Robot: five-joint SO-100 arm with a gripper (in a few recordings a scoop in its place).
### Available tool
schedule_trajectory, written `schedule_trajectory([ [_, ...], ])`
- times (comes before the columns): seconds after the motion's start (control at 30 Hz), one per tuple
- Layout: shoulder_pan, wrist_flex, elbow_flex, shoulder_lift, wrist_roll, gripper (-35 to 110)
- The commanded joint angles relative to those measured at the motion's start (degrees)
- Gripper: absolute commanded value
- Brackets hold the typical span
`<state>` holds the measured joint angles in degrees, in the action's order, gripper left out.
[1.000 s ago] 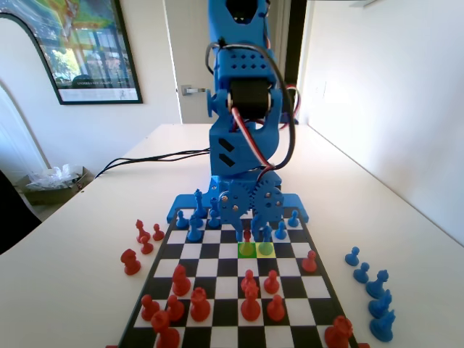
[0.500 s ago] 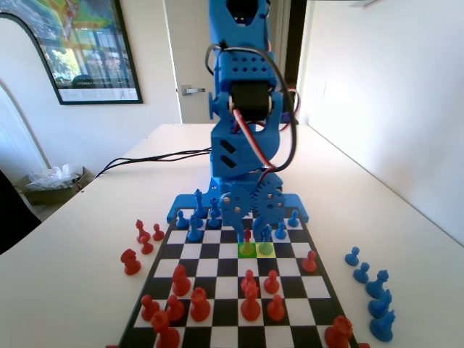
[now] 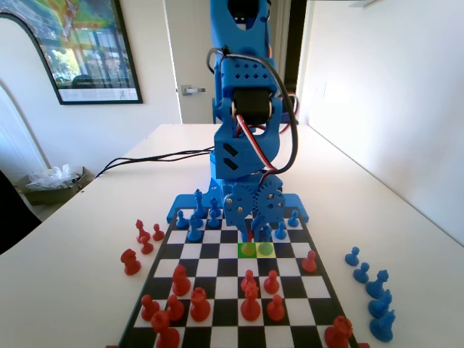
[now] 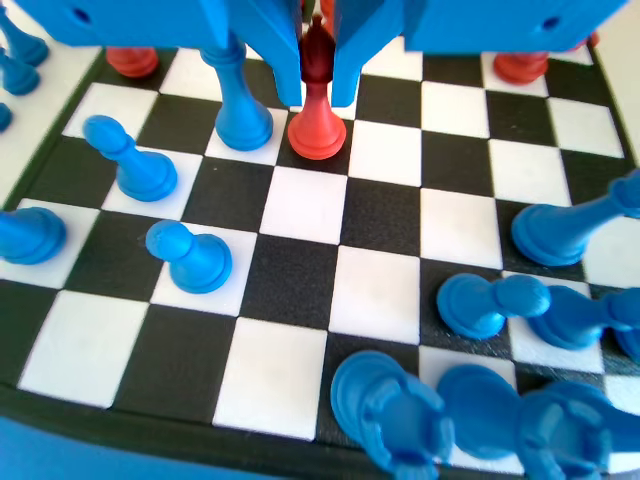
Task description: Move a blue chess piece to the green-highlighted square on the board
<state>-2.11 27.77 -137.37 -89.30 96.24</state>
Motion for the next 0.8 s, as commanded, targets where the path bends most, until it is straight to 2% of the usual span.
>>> schedule_trajectory([
  [0.0, -0.09, 4.83, 2.55, -2.02, 0.53, 1],
  [0.3, 2.64, 21.27, 5.54, -14.59, 0.53, 1],
  [0.47, 7.47, 28.56, 5.27, -22.76, 0.97, 1],
  [0.77, 19.95, 35.24, 5.62, -30.85, 0.7, 1],
])
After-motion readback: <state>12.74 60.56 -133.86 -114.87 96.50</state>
